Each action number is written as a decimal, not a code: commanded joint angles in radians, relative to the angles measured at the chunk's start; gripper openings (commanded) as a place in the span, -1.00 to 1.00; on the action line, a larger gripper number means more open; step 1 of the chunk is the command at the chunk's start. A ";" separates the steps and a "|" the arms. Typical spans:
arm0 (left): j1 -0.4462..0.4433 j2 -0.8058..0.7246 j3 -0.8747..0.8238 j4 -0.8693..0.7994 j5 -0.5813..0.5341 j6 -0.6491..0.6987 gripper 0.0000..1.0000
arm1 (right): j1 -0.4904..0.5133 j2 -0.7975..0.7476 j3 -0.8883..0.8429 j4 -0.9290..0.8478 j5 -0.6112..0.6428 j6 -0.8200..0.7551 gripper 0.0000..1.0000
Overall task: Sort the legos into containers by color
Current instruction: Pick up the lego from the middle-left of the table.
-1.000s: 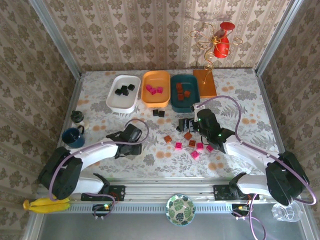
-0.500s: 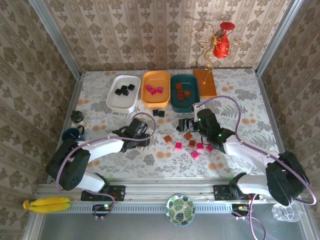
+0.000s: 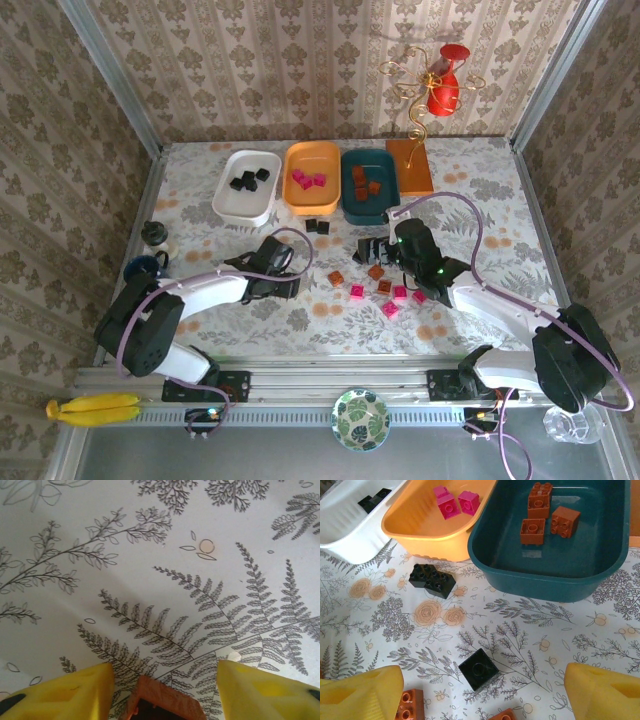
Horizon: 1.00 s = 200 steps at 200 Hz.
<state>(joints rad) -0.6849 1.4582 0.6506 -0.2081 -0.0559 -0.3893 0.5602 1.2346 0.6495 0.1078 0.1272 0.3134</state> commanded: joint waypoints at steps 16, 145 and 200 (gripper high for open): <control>-0.010 -0.032 -0.006 -0.045 0.038 0.024 0.00 | -0.003 -0.005 -0.008 0.003 0.029 -0.009 0.71; -0.042 -0.040 0.030 -0.094 0.000 0.028 0.27 | -0.014 -0.034 -0.015 -0.008 0.029 -0.012 0.71; -0.051 -0.007 0.018 -0.102 0.023 0.023 0.02 | -0.016 -0.027 -0.014 -0.007 0.028 -0.012 0.71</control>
<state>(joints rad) -0.7269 1.4425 0.6621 -0.2810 -0.0463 -0.3717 0.5480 1.2228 0.6472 0.1043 0.1276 0.3138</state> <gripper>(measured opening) 0.552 0.855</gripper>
